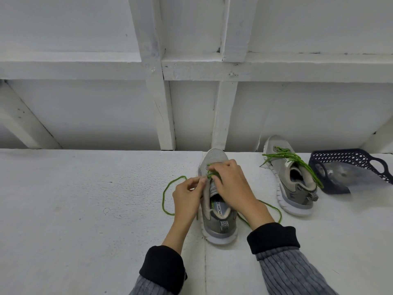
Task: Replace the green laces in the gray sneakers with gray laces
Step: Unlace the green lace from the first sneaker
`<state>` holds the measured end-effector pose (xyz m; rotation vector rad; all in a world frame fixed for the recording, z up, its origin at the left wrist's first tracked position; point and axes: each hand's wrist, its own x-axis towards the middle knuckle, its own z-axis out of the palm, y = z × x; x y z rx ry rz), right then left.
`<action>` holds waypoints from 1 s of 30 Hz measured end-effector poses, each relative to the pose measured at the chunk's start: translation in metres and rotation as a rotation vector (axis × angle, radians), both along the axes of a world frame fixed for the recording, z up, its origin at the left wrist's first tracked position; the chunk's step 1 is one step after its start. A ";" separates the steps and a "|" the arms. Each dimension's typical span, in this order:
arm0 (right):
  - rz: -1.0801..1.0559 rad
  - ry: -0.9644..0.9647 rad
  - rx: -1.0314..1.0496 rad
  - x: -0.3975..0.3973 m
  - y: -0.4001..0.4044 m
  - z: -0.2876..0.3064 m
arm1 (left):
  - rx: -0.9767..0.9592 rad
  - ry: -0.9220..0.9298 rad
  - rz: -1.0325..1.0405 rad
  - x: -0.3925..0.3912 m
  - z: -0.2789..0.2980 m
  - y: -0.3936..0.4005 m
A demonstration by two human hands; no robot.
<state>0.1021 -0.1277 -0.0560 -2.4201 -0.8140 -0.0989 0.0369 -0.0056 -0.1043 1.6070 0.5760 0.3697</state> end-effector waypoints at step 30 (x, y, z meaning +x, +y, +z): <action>-0.176 0.278 0.521 -0.001 -0.006 -0.005 | 0.034 -0.123 0.192 -0.009 -0.002 -0.028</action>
